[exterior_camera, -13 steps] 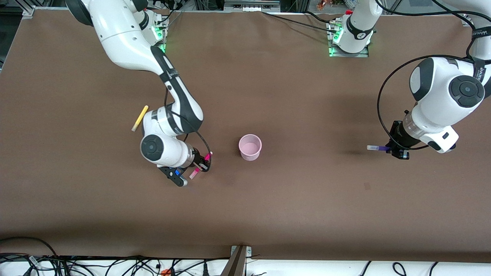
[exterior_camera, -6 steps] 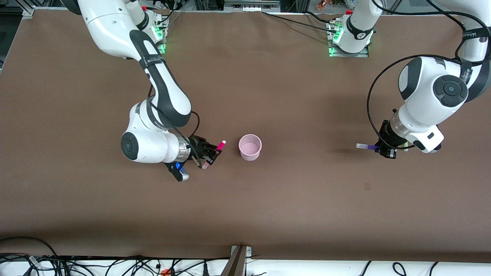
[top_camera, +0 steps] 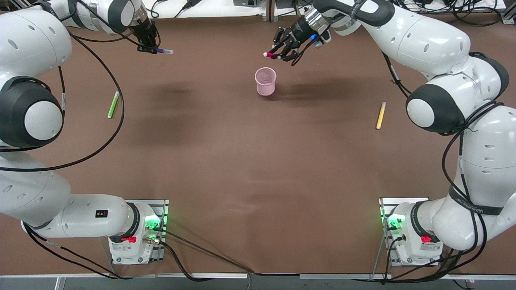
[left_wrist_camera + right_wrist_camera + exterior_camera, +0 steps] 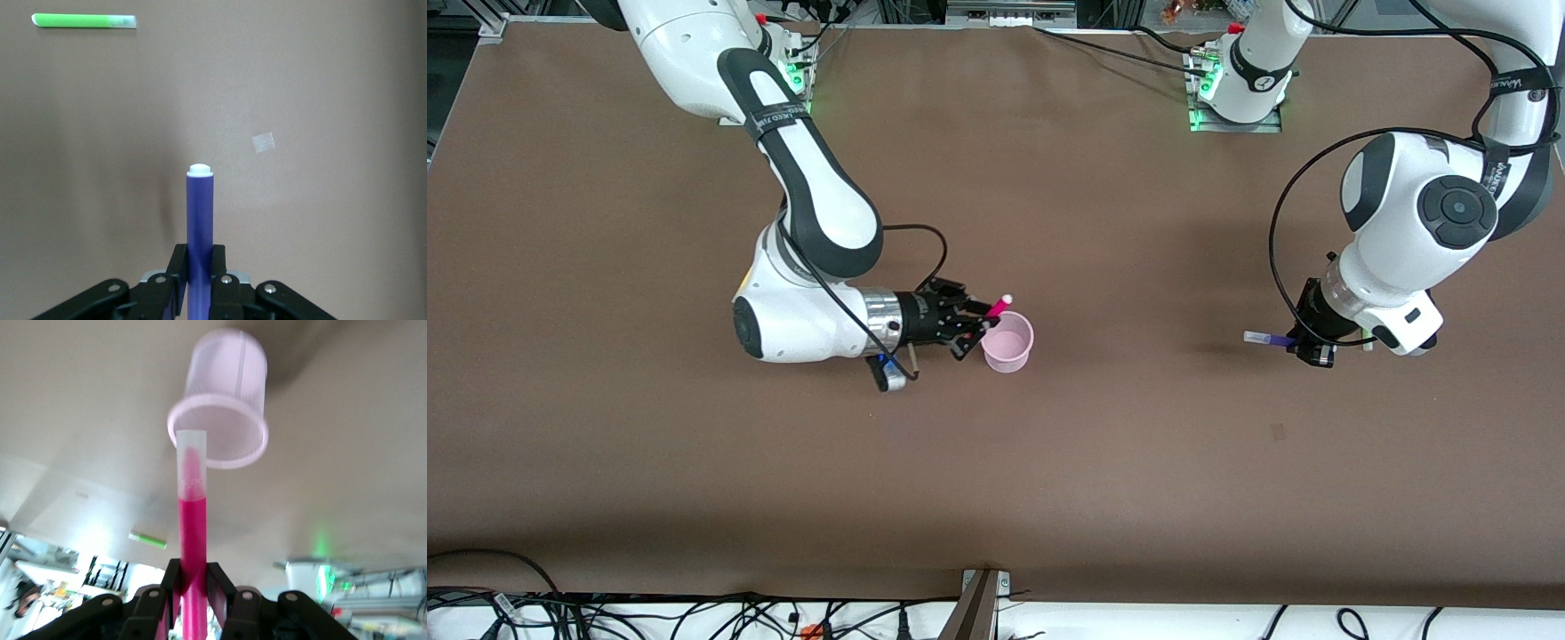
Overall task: Organize pens into pink holder with both arms
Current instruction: 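Lower the pink marker into the holder and open the right gripper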
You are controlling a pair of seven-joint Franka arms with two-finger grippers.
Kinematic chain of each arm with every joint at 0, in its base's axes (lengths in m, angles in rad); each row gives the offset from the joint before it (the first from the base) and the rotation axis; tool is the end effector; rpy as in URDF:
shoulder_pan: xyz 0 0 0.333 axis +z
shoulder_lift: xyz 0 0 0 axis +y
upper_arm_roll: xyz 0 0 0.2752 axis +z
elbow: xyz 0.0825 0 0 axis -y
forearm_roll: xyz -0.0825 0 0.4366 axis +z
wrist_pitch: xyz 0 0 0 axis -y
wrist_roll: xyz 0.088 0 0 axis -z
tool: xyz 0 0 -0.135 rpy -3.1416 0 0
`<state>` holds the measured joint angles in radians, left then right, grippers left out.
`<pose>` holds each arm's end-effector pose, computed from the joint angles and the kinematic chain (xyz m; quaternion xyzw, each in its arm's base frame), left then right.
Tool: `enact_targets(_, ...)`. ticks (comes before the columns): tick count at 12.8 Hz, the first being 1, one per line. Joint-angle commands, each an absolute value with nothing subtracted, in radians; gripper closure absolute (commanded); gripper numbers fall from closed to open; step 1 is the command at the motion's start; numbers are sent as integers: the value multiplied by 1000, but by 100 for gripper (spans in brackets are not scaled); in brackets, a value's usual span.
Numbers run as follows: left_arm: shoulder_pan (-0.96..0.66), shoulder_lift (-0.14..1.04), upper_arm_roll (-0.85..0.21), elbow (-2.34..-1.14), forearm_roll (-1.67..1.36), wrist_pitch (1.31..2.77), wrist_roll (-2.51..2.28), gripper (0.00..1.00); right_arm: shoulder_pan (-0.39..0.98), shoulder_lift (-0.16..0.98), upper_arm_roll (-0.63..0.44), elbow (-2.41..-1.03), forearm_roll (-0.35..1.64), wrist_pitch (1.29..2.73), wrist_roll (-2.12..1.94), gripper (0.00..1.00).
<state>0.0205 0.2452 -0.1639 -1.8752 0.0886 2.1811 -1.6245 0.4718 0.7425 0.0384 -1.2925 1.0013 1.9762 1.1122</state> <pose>0.6527 -0.0872 0.2949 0.7517 0.6585 0.0339 0.0140 0.6409 0.4382 0.2574 -0.7699 0.4549 0.3419 0.2889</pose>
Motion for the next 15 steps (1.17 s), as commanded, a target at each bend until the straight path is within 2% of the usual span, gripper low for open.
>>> enact_targets(1, 20, 259, -175, -1850, 80, 2169, -1628, 100, 515, 752, 51, -1318, 1066, 2043, 1140, 100)
enact_targets(5, 20, 264, -175, -1850, 80, 2169, -1626, 100, 563, 798, 52, -1330, 1080, 2152, 1129, 100)
enact_targets(10, 20, 272, -176, -1848, 80, 2169, -1624, 100, 568, 839, 51, -1327, 1075, 2181, 1118, 100)
enact_targets(11, 20, 272, -179, -1850, 80, 2169, -1624, 100, 566, 844, 51, -1327, 1075, 2183, 1114, 95)
enact_targets(12, 20, 272, -179, -1848, 80, 2169, -1624, 100, 563, 845, 51, -1327, 1075, 2183, 1097, 37)
enact_targets(13, 20, 272, -179, -1848, 80, 2169, -1624, 100, 560, 844, 51, -1327, 1075, 2183, 1091, 0)
enact_targets(15, 20, 273, -179, -1841, 81, 2169, -1624, 100, 554, 835, 48, -1321, 1075, 2181, 1101, 0)
